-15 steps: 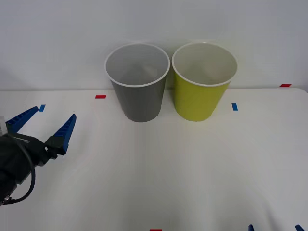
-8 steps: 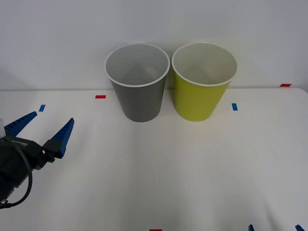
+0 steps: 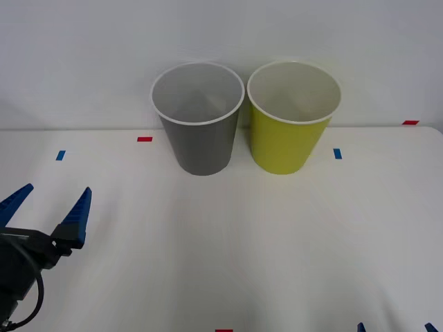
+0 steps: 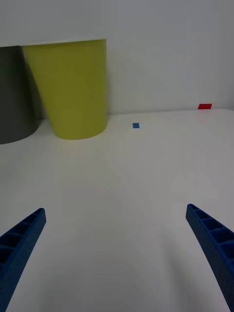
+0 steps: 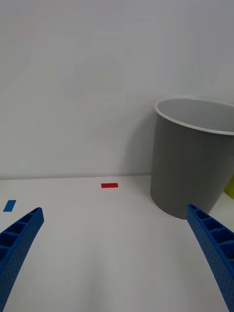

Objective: Put cans in the gray bin and PET bottles in the light green bin.

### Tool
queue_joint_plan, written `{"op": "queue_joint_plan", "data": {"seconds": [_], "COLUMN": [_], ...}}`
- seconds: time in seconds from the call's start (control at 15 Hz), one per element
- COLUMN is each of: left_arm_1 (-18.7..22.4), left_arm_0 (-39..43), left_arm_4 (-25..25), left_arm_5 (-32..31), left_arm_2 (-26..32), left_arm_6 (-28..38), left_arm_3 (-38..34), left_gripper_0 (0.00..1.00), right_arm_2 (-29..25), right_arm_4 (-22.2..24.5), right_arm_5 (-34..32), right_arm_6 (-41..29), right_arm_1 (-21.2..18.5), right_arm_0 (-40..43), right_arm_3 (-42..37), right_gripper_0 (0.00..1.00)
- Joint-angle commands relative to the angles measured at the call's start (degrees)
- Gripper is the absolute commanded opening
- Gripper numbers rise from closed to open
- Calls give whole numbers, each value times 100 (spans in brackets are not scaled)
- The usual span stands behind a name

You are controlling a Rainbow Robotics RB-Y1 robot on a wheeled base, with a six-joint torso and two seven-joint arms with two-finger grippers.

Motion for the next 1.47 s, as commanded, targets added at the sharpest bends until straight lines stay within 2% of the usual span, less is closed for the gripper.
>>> {"op": "queue_joint_plan", "data": {"seconds": [0.07,0.2,0.33,0.6,0.73,0.93,1.07,1.2,1.47], "left_arm_1": [178,406,398,406,406,275,-42,-332,-349], "left_arm_0": [397,607,713,748,766,959,1003,1144,1513], "left_arm_4": [-387,-396,-449,-1187,-1442,-1776,-2163,-2426,-2461], "left_arm_5": [-1128,-1409,-1664,-3079,-3563,-3695,-4055,-4090,-4152], "left_arm_2": [-389,-433,-556,-1013,-1118,-1127,-1127,-1127,-1118], "left_arm_6": [156,156,130,235,385,965,921,895,859], "left_arm_3": [479,549,672,1621,2061,2271,2641,2772,2781], "left_gripper_0": [100,100,100,100,100,100,100,100,100], "right_arm_2": [0,0,0,0,0,0,0,0,0], "right_arm_4": [0,0,0,0,0,0,0,0,0], "right_arm_5": [0,0,0,0,0,0,0,0,0], "right_arm_6": [0,0,0,0,0,0,0,0,0], "right_arm_1": [0,0,0,0,0,0,0,0,0], "right_arm_0": [0,0,0,0,0,0,0,0,0], "right_arm_3": [0,0,0,0,0,0,0,0,0], "right_gripper_0": [100,100,100,100,100,100,100,100,100]}}
